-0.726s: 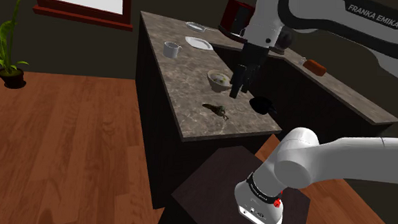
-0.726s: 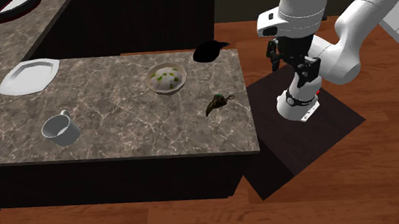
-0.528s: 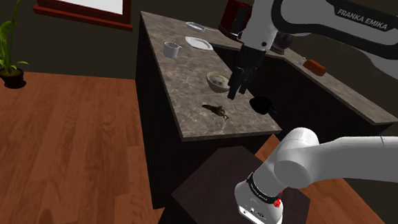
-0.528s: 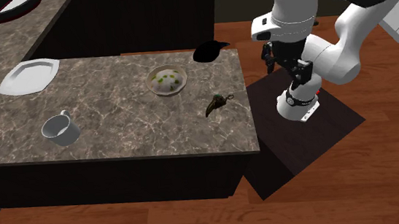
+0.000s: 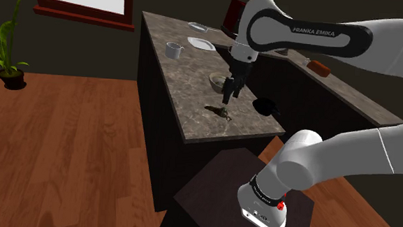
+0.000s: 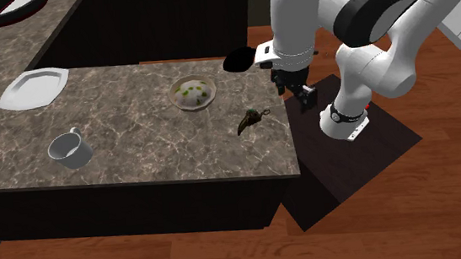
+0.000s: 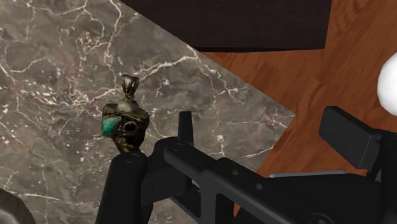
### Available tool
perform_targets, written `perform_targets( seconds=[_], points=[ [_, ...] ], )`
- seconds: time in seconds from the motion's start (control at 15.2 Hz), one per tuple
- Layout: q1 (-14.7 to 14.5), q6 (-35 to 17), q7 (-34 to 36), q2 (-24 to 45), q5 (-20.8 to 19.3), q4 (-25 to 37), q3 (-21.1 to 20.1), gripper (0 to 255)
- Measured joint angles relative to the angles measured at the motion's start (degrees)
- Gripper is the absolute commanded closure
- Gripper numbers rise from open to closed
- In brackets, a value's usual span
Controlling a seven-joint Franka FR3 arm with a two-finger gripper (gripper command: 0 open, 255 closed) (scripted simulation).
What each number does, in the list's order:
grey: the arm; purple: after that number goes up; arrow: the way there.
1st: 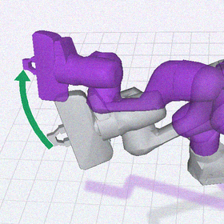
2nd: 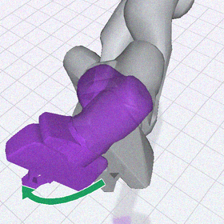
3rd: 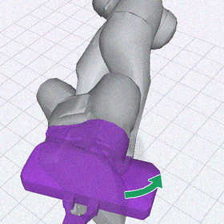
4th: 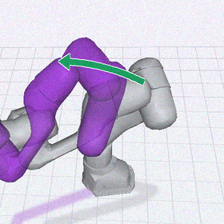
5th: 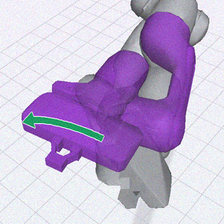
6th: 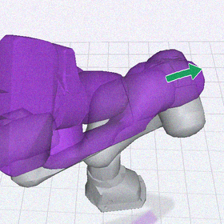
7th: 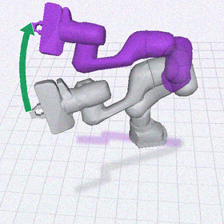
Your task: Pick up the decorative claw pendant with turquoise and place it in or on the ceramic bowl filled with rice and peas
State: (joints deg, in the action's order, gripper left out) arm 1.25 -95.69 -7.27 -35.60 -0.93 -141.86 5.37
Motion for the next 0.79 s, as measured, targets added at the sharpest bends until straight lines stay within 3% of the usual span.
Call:
perform_targets(
  seconds=[0.33,0.79],
  points=[
    [1.34,-8.18,-4.19,7.91,-3.36,-0.8,2.84,0],
    [3.03,-18.35,-9.65,21.95,-6.63,2.78,6.54,0]
  ],
)
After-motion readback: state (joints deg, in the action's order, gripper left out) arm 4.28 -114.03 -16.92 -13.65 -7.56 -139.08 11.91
